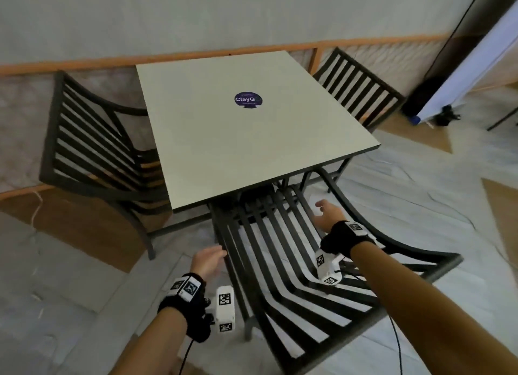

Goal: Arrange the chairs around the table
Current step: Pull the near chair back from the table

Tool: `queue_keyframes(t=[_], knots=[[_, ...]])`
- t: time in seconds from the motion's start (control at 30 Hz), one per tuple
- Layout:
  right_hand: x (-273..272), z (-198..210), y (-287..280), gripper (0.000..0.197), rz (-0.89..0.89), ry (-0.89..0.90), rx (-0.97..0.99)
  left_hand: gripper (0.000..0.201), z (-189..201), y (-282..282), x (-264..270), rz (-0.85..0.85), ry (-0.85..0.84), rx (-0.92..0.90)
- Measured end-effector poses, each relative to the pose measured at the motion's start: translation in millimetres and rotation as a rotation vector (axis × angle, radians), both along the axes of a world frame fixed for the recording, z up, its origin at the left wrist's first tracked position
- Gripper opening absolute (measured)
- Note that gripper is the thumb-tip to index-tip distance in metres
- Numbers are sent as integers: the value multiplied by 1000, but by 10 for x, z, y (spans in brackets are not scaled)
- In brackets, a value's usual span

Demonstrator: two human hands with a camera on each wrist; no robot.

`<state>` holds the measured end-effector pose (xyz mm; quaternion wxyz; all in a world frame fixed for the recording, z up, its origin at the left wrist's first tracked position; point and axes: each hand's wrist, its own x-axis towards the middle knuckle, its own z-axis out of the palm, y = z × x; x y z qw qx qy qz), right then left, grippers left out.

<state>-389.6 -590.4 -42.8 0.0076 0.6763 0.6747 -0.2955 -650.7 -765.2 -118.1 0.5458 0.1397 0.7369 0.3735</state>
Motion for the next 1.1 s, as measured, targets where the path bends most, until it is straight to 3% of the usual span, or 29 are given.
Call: queue_keyframes(t=[0.1, 0.17, 0.27, 0.47, 0.7, 0.83, 0.97, 1.1], knots=[[471, 63, 305, 51, -2, -11, 8, 25, -126, 171, 384, 43, -20, -80], [811, 86, 538, 50, 22, -51, 3, 10, -215, 248, 683, 100, 6, -143], [1102, 7, 845, 45, 10, -78, -21, 47, -403, 357, 885, 151, 28, -229], [1311, -437, 1408, 46, 16, -87, -68, 73, -682, 595, 964, 283, 34, -366], [1429, -1217, 1787, 48, 97, -190, -166, 48, -1066, 761, 1012, 420, 86, -392], [1565, -1541, 1876, 57, 101, -193, -188, 56, -1260, 662, 987, 467, 114, -319], [1726, -1806, 1893, 80, 128, -141, -248, 51, -1308, 659, 992, 466, 206, -347], [1804, -1989, 1921, 79, 74, -137, -229, 50, -1317, 662, 1082, 386, 340, -374]])
